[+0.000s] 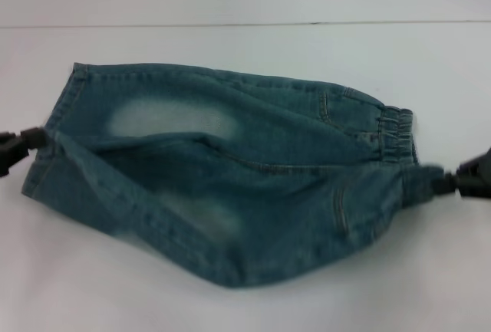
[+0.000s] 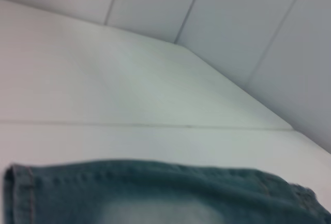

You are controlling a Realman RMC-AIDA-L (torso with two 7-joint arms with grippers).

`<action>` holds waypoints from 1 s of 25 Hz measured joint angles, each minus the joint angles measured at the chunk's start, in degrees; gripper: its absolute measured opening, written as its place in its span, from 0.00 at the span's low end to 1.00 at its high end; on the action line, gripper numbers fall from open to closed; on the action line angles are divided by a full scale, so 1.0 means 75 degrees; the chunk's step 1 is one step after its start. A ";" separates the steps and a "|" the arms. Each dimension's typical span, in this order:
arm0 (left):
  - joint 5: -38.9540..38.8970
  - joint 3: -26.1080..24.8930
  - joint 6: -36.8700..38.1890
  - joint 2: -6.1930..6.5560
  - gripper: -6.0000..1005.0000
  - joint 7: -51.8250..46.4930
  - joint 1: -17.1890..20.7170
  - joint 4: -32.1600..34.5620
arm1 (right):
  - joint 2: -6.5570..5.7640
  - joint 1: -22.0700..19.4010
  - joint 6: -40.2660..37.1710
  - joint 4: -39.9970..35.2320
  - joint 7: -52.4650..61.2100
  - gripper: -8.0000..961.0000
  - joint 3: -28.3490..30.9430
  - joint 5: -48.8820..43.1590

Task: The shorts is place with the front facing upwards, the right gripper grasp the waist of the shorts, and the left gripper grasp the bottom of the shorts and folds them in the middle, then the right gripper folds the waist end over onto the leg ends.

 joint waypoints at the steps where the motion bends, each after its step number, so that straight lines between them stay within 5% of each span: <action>1: -0.0030 0.0000 -0.0126 0.0000 0.01 -0.0029 -0.0045 -0.0022 | -0.0015 -0.0032 0.0117 0.0115 0.0031 0.05 0.0208 0.0173; 10: -0.0135 0.0045 -0.1777 0.0025 0.01 -0.0093 -0.0705 -0.0502 | -0.0081 -0.0101 0.2073 0.1842 0.0103 0.07 0.1087 0.0662; 25: -0.0251 0.0322 -0.5194 -0.0042 0.01 0.0543 -0.1834 -0.1930 | 0.0029 -0.0004 0.4775 0.3080 -0.0831 0.10 0.1071 0.1301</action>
